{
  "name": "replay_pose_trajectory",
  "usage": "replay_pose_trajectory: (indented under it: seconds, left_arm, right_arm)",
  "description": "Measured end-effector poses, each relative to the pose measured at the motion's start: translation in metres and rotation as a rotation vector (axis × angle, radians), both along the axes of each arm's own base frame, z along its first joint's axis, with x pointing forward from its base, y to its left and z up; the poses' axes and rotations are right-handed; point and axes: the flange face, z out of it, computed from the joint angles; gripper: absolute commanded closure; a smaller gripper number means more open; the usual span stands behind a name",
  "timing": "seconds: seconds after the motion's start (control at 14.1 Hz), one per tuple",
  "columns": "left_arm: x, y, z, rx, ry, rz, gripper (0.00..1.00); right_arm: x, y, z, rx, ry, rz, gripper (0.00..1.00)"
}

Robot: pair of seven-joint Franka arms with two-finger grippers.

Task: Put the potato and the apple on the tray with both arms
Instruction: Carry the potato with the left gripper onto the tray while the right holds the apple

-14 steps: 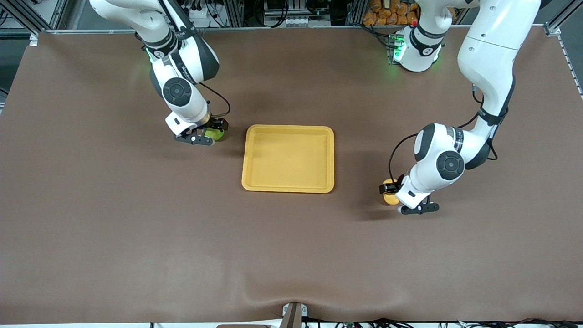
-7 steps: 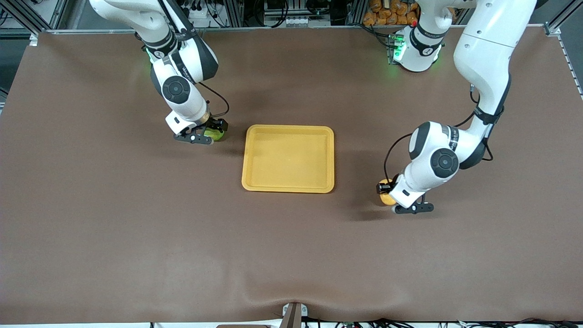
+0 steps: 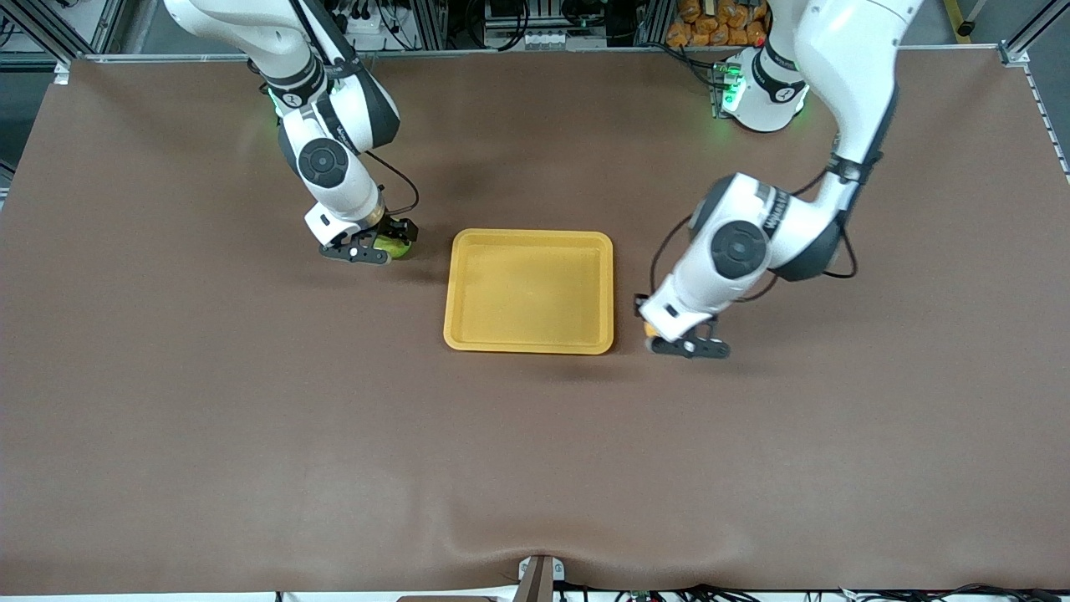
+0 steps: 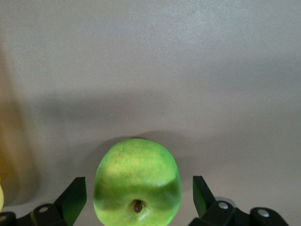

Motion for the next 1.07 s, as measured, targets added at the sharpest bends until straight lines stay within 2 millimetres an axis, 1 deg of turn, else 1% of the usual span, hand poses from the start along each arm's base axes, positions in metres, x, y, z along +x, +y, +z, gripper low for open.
replay_pose_trajectory:
  seconds: [0.14, 0.28, 0.43, 0.5, 0.57, 0.64, 0.71, 0.78, 0.85, 0.92, 1.0, 1.07]
  left_arm:
    - [-0.023, -0.039, -0.007, 0.005, 0.011, -0.035, 0.92]
    - [-0.040, -0.070, -0.019, 0.010, 0.021, -0.067, 0.92]
    - [-0.051, -0.096, -0.028, 0.013, 0.026, -0.061, 0.92]
    - [-0.054, -0.105, -0.034, 0.015, 0.030, -0.054, 0.91]
    - [-0.057, -0.110, -0.040, 0.019, 0.037, -0.044, 0.89]
    - [-0.060, -0.114, -0.049, 0.026, 0.047, -0.028, 0.81]
    - [-0.062, -0.117, -0.058, 0.034, 0.058, -0.010, 0.72]
    - [-0.064, -0.120, -0.067, 0.041, 0.068, 0.009, 0.64]
    - [-0.066, -0.123, -0.075, 0.048, 0.077, 0.026, 0.53]
    - [-0.067, -0.125, -0.081, 0.052, 0.083, 0.036, 0.44]
    - [-0.067, -0.126, -0.084, 0.055, 0.086, 0.043, 0.41]
    - [-0.066, -0.125, -0.086, 0.056, 0.087, 0.047, 0.41]
  right_arm:
    - [-0.001, -0.001, -0.005, -0.003, 0.003, 0.000, 0.00]
    - [-0.002, -0.001, -0.009, -0.005, 0.006, 0.000, 0.00]
    - [-0.002, -0.001, -0.012, -0.005, 0.004, -0.002, 0.00]
    - [-0.002, -0.001, -0.013, -0.006, 0.005, -0.003, 0.00]
    - [-0.003, -0.001, -0.015, -0.006, 0.004, -0.003, 0.09]
    - [-0.003, 0.001, -0.016, -0.005, 0.001, -0.001, 0.16]
    - [-0.005, 0.003, -0.018, -0.005, -0.002, 0.000, 0.27]
    - [-0.006, 0.005, -0.020, -0.004, -0.005, 0.003, 0.50]
    - [-0.006, 0.007, -0.021, -0.004, -0.007, 0.007, 0.72]
    - [-0.006, 0.008, -0.019, -0.002, -0.009, 0.009, 0.88]
    - [-0.007, 0.009, -0.020, -0.002, -0.009, 0.012, 1.00]
    - [-0.007, 0.010, -0.020, -0.002, -0.009, 0.014, 1.00]
